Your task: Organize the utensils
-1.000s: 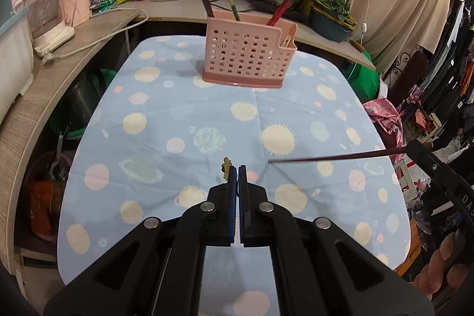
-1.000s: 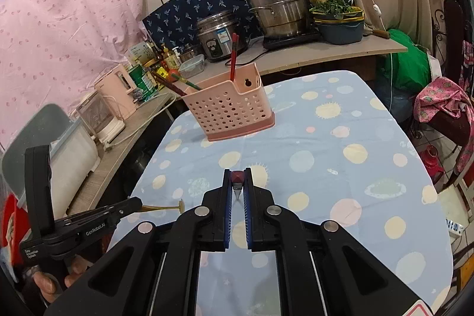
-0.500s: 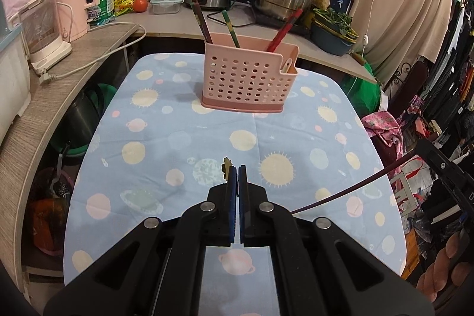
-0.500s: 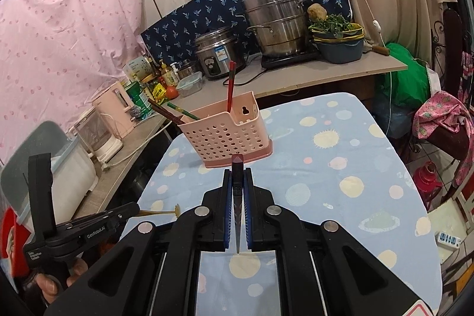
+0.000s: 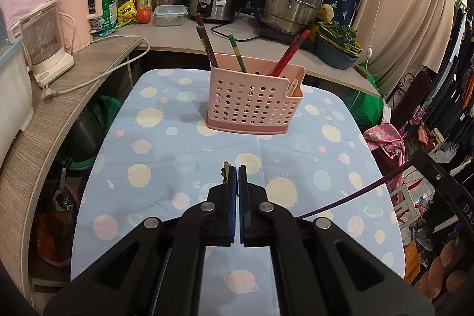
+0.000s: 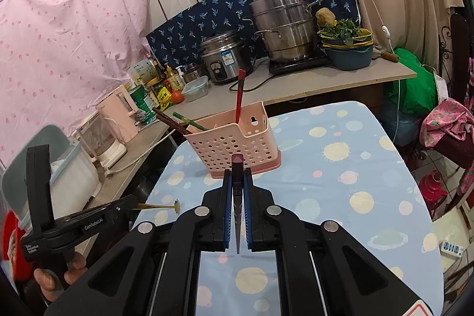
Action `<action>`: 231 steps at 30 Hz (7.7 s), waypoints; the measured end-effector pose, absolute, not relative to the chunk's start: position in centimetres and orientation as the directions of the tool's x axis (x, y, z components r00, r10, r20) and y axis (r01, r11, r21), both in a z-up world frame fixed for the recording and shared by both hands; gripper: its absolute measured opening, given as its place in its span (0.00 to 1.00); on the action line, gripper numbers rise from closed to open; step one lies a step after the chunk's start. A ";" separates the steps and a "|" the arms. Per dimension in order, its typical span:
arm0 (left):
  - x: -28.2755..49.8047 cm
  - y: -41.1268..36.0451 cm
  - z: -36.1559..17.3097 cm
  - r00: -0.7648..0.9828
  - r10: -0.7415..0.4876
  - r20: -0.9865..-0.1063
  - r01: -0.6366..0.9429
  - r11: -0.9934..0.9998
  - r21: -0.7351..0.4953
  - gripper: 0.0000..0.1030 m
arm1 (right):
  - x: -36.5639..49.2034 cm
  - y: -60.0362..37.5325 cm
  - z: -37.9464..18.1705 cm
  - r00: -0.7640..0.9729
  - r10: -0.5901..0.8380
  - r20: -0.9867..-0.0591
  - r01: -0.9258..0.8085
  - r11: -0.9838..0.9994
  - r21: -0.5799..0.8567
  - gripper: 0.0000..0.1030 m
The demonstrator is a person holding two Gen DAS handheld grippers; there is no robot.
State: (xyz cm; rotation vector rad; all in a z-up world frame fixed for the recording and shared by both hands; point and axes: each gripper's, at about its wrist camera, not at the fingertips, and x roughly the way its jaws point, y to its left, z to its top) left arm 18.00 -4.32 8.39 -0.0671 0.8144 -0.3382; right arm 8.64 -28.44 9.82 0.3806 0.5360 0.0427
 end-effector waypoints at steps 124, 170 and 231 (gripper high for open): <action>22.4 -4.9 8.2 0.746 -0.031 -0.665 0.069 0.997 0.032 0.88 | 14.0 -25.1 7.0 0.811 -0.016 -0.585 0.108 0.987 0.123 0.71; 16.3 -3.9 4.1 0.717 0.062 -0.694 0.032 0.992 0.122 0.93 | 8.9 -25.5 3.4 0.765 -0.124 -0.632 0.207 0.976 0.060 0.94; 16.2 -4.0 3.6 0.711 0.087 -0.698 0.011 0.991 0.135 0.93 | 9.5 -26.4 1.5 0.735 -0.127 -0.666 0.235 0.969 0.074 0.94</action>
